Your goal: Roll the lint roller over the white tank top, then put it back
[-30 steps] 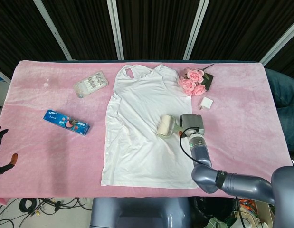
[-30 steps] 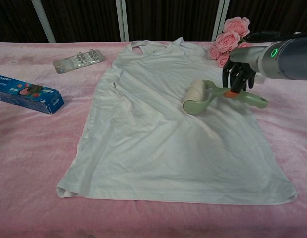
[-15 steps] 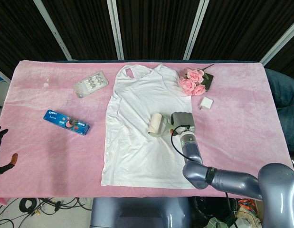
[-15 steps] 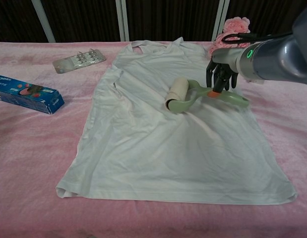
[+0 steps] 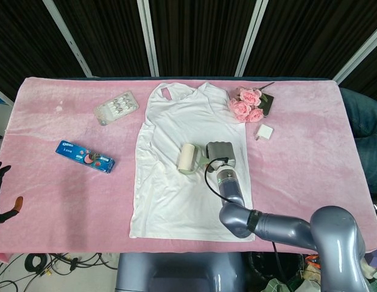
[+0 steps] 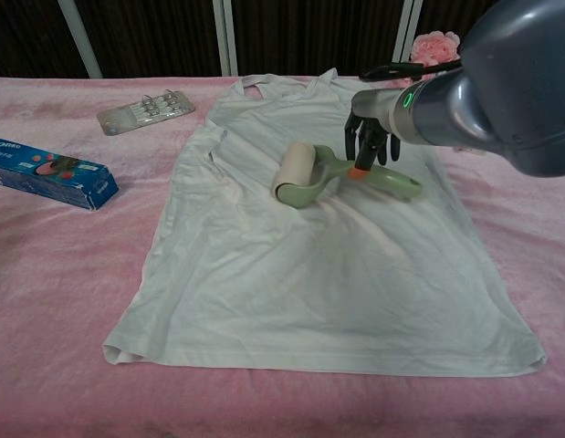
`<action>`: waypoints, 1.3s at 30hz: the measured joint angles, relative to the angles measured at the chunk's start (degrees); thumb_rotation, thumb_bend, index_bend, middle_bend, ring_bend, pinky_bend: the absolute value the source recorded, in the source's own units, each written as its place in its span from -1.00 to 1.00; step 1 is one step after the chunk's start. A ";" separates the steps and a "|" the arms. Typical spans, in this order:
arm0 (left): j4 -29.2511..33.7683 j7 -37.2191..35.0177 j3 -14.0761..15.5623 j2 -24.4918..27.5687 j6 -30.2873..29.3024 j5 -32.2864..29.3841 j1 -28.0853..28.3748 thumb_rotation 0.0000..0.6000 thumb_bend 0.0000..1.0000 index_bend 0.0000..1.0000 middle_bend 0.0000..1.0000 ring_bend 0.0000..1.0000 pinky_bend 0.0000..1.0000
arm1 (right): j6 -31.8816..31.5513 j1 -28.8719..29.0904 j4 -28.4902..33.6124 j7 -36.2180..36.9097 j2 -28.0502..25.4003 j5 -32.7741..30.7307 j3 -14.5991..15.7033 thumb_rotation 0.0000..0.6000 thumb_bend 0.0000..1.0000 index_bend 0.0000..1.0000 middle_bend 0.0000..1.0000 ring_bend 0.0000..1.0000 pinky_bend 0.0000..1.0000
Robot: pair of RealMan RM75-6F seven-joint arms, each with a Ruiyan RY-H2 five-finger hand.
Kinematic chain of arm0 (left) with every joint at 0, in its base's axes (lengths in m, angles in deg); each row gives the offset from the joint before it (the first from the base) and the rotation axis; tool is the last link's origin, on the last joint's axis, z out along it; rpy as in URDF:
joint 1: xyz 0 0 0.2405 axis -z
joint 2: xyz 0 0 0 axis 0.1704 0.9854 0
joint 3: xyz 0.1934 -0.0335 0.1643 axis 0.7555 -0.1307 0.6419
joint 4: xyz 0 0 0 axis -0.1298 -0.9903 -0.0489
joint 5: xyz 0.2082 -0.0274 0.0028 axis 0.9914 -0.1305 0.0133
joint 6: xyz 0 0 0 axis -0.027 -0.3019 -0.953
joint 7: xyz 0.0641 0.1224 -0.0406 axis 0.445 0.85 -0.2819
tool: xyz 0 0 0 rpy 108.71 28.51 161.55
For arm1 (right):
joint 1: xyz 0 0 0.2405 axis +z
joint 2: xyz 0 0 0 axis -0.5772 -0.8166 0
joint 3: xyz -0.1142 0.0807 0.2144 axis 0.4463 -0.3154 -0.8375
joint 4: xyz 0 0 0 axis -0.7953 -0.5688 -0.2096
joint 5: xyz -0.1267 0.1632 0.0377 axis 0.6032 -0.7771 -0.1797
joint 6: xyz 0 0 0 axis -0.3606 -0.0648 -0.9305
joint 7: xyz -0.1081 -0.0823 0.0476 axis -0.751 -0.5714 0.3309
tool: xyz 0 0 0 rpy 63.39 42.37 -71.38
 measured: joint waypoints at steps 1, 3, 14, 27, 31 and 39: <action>0.02 0.00 -0.01 0.01 -0.01 -0.01 0.00 1.00 -0.29 -0.75 -0.92 -0.91 -0.54 | 0.11 0.39 -0.50 -0.21 0.32 -0.22 -0.21 1.00 0.25 0.50 0.17 0.08 -0.14; 0.03 -0.03 -0.04 0.01 -0.02 -0.08 0.00 1.00 -0.29 -0.75 -0.92 -0.91 -0.54 | 0.39 1.35 -1.52 -0.74 1.05 -0.68 -0.69 1.00 0.25 0.50 0.17 0.08 -0.14; -0.11 -0.43 -0.08 0.11 -0.01 -0.20 -0.08 1.00 -0.29 -0.75 -0.92 -0.91 -0.54 | 1.48 5.09 -5.01 -2.95 4.27 -1.73 -2.15 1.00 0.25 0.51 0.17 0.08 -0.14; -0.12 -0.26 0.12 0.18 0.00 0.00 -0.12 1.00 -0.29 -0.75 -0.92 -0.91 -0.53 | -3.26 3.62 -0.21 -6.33 0.59 -2.31 0.54 1.00 0.26 0.51 0.17 0.08 -0.14; -0.09 -0.22 0.12 0.19 -0.16 -0.08 -0.23 1.00 -0.29 -0.75 -0.92 -0.91 -0.53 | -4.62 2.35 3.35 -6.96 -1.75 -2.38 1.60 1.00 0.26 0.51 0.17 0.08 -0.14; -0.03 -0.06 0.24 0.12 -0.21 0.09 -0.25 1.00 -0.29 -0.75 -0.92 -0.91 -0.52 | -7.72 -1.00 10.81 -7.17 -8.13 -2.14 3.57 1.00 0.26 0.51 0.17 0.08 -0.14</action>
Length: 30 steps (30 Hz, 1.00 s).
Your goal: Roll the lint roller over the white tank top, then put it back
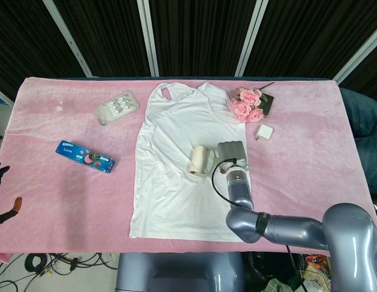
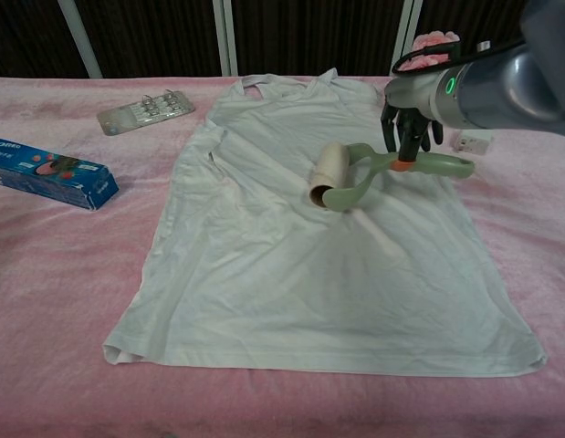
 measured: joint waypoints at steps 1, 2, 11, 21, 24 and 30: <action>-0.02 -0.03 0.01 0.00 -0.03 0.02 -0.02 1.00 -0.29 -0.75 -0.92 -0.91 -0.52 | -0.25 -0.40 0.64 0.01 -0.70 0.01 0.24 1.00 0.26 0.51 0.17 0.08 -0.14; -0.04 -0.07 0.00 0.00 -0.07 0.04 -0.03 1.00 -0.29 -0.75 -0.92 -0.91 -0.51 | -0.45 -0.80 1.21 0.04 -1.36 0.00 0.50 1.00 0.26 0.51 0.17 0.08 -0.14; -0.05 0.15 -0.11 -0.14 -0.01 -0.03 0.10 1.00 -0.29 -0.75 -0.92 -0.91 -0.50 | 0.37 -5.29 5.35 2.13 -6.72 0.70 3.29 1.00 0.26 0.51 0.17 0.08 -0.14; 0.10 -0.19 -0.28 0.01 -0.08 -0.23 0.04 1.00 -0.29 -0.75 -0.92 -0.91 -0.50 | 2.55 -4.68 3.03 3.31 -5.47 1.45 2.60 1.00 0.27 0.51 0.17 0.08 -0.14; 0.11 -0.26 -0.27 0.01 0.03 -0.23 0.09 1.00 -0.29 -0.75 -0.92 -0.91 -0.50 | 2.89 -3.77 2.08 3.11 -4.55 1.07 1.93 1.00 0.27 0.51 0.17 0.08 -0.14; 0.16 -0.42 -0.33 0.05 0.07 -0.25 0.12 1.00 -0.29 -0.75 -0.92 -0.91 -0.50 | 3.93 -1.55 -0.44 2.17 -1.91 -0.19 0.65 1.00 0.27 0.51 0.17 0.08 -0.14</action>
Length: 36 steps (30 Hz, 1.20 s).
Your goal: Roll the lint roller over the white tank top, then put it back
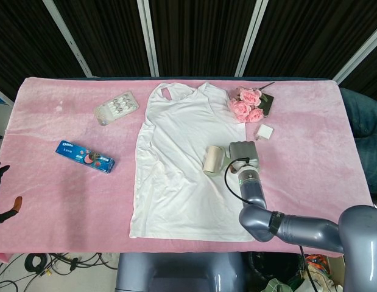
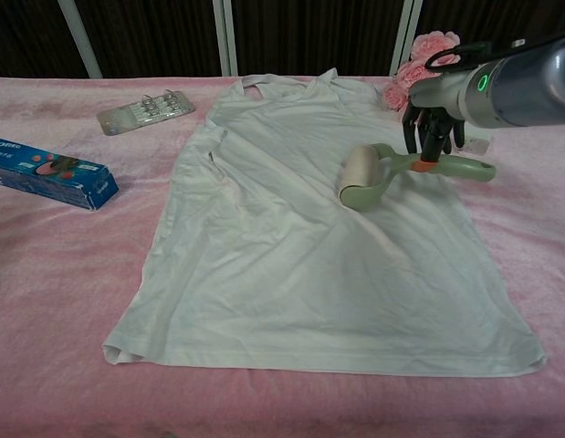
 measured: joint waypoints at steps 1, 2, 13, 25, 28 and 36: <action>0.00 -0.05 -0.02 0.02 -0.01 -0.01 0.00 1.00 -0.29 -0.75 -0.92 -0.91 -0.50 | 0.17 0.38 -0.45 -0.14 0.48 -0.15 -0.22 1.00 0.27 0.51 0.17 0.08 -0.14; 0.01 -0.09 -0.04 0.03 0.00 -0.02 0.00 1.00 -0.29 -0.75 -0.92 -0.91 -0.50 | 0.35 0.80 -0.92 -0.30 1.00 -0.32 -0.44 1.00 0.27 0.51 0.17 0.08 -0.14; -0.07 -0.42 -0.08 0.15 0.09 -0.02 0.03 1.00 -0.29 -0.75 -0.92 -0.91 -0.50 | 2.46 6.87 -8.51 -2.84 8.46 -3.38 -3.64 1.00 0.28 0.51 0.18 0.09 -0.14; -0.28 -0.18 0.02 0.03 0.22 0.00 0.10 1.00 -0.29 -0.75 -0.92 -0.91 -0.50 | 1.94 9.11 -10.39 -4.47 10.49 -4.40 -4.72 1.00 0.29 0.51 0.18 0.09 -0.14; -0.34 -0.08 0.07 0.02 0.26 0.00 0.11 1.00 -0.29 -0.75 -0.92 -0.91 -0.50 | 1.04 8.83 -9.79 -4.83 9.71 -4.58 -4.44 1.00 0.29 0.51 0.18 0.09 -0.14; -0.28 0.25 0.19 -0.03 0.15 0.05 0.05 1.00 -0.29 -0.75 -0.92 -0.91 -0.50 | -1.03 6.54 -5.01 -5.65 5.82 -4.91 -2.66 1.00 0.29 0.51 0.18 0.09 -0.14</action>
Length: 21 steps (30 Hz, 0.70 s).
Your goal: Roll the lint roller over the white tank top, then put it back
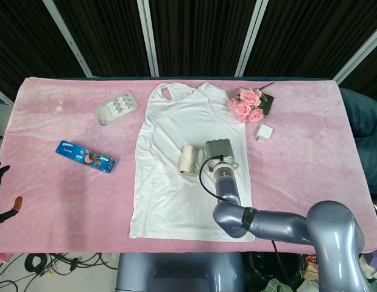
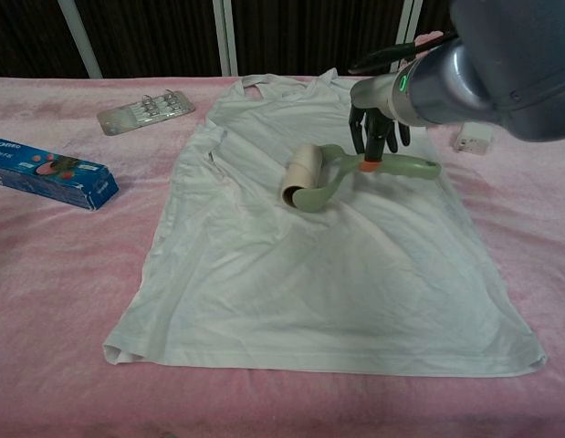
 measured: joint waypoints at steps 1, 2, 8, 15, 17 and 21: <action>0.00 0.02 0.01 0.00 -0.05 -0.01 -0.03 1.00 -0.29 -0.75 -0.92 -0.91 -0.50 | -0.19 -0.36 0.60 -0.04 -0.50 0.00 0.30 1.00 0.29 0.51 0.18 0.09 -0.14; -0.01 0.03 0.02 0.00 -0.08 0.00 -0.05 1.00 -0.29 -0.75 -0.92 -0.91 -0.49 | -0.36 -0.75 1.18 -0.07 -1.00 -0.01 0.63 1.00 0.29 0.51 0.18 0.09 -0.14; 0.00 0.23 0.12 -0.07 -0.38 0.13 -0.21 1.00 -0.29 -0.75 -0.92 -0.91 -0.49 | -0.81 -3.83 4.78 0.20 -4.25 0.32 3.35 1.00 0.29 0.51 0.18 0.09 -0.14; 0.00 0.26 0.05 -0.08 -0.34 -0.11 -0.24 1.00 -0.29 -0.75 -0.92 -0.91 -0.49 | -0.61 -6.97 7.69 1.58 -8.25 1.91 5.85 1.00 0.29 0.51 0.18 0.09 -0.14; 0.00 0.26 0.04 -0.07 -0.27 -0.17 -0.22 1.00 -0.29 -0.75 -0.92 -0.91 -0.49 | -0.72 -7.63 8.57 1.70 -9.44 2.19 6.52 1.00 0.29 0.51 0.18 0.09 -0.14; 0.01 0.25 0.03 -0.09 -0.29 -0.14 -0.21 1.00 -0.29 -0.75 -0.92 -0.91 -0.49 | -1.08 -8.85 10.17 1.88 -11.59 2.61 7.84 1.00 0.29 0.51 0.18 0.09 -0.14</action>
